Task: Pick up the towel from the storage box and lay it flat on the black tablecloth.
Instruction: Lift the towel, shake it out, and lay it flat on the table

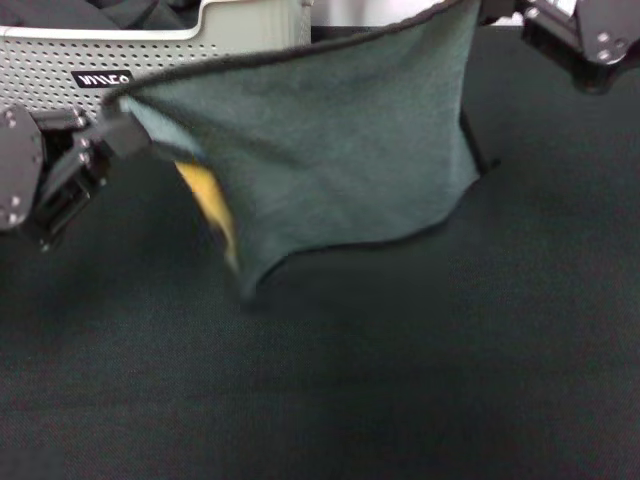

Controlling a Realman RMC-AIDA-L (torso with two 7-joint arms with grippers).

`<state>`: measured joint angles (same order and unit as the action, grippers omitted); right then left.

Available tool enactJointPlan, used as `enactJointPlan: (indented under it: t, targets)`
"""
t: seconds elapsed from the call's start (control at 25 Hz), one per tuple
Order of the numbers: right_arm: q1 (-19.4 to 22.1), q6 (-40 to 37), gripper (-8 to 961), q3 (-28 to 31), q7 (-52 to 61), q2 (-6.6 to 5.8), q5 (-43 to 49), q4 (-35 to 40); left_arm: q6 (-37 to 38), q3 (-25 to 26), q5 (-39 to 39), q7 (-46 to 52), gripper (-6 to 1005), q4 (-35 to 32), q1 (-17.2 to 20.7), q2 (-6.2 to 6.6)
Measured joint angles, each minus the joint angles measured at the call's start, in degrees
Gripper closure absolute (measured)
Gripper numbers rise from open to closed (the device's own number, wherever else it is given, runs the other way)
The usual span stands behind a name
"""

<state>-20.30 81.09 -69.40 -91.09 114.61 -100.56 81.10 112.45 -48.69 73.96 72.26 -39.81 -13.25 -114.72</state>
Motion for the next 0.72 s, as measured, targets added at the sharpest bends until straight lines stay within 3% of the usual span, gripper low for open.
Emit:
enactJointPlan:
  t: [0.36,0.72]
  targets:
    - [0.7,5.4,936,1.8,8.6,0.03,1.8,7.9,3.5,0.0,6.8,2.2,985,-6.0,-0.3,-0.14]
    - [6.4,7.5,935,1.7,12.2,-0.04,2.0,15.8,4.0,-1.6,7.2,3.6,985,-11.7,2.1,0.27]
